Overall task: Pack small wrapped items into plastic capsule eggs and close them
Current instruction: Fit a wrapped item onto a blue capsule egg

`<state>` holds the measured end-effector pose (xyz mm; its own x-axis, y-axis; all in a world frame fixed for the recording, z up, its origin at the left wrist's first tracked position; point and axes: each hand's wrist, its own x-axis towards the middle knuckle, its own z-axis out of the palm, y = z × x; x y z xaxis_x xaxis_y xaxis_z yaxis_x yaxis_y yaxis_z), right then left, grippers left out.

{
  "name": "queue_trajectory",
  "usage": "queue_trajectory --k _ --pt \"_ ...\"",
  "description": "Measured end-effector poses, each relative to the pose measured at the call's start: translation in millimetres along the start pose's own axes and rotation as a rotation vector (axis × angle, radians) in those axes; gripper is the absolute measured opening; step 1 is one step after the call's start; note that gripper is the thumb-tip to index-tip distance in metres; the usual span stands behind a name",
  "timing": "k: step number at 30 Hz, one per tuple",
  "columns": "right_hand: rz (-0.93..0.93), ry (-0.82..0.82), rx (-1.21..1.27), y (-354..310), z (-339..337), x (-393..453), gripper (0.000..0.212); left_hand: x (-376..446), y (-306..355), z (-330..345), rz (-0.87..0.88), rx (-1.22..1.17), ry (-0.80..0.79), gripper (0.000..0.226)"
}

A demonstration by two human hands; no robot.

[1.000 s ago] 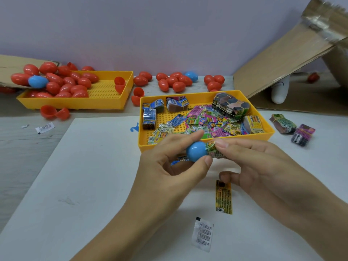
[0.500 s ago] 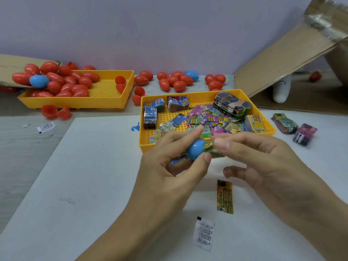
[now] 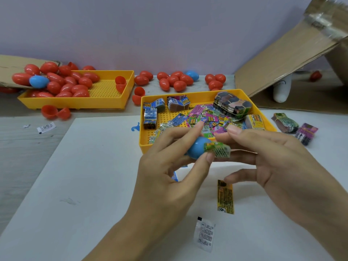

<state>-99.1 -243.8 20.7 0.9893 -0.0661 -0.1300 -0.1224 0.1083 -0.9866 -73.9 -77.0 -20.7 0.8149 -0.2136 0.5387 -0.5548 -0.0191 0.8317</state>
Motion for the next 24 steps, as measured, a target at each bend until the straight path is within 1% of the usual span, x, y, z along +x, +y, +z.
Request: queue_trajectory --k 5,8,10,12,14,16,18,21,24 --pt "-0.152 -0.031 -0.084 -2 -4 -2 0.02 2 -1 -3 -0.125 -0.174 0.052 0.041" --pt "-0.227 -0.01 -0.144 0 -4 -2 0.023 4 -2 -4 -0.146 -0.207 0.054 0.041" --pt "-0.258 0.018 -0.16 2 -4 -1 0.024 3 -2 -4 -0.154 -0.205 0.043 0.041" --pt "-0.323 0.074 -0.219 5 -4 -2 0.014 3 -1 -4 -0.166 -0.202 0.029 0.041" --pt "-0.428 0.154 -0.373 7 -4 -3 0.002 3 -1 -5 -0.163 -0.192 0.016 0.042" --pt "-0.519 0.205 -0.518 10 -3 -4 0.007 4 -1 -4 -0.142 -0.173 -0.003 0.044" --pt "-0.579 0.214 -0.582 11 -2 -5 0.009 3 -1 -4 -0.122 -0.171 -0.014 0.044" --pt "-0.653 0.187 -0.663 9 -2 -6 0.017 3 -1 -4 -0.077 -0.151 -0.032 0.045" --pt "-0.692 0.124 -0.732 8 -2 -8 0.016 2 -1 -4 -0.01 -0.114 -0.06 0.046"
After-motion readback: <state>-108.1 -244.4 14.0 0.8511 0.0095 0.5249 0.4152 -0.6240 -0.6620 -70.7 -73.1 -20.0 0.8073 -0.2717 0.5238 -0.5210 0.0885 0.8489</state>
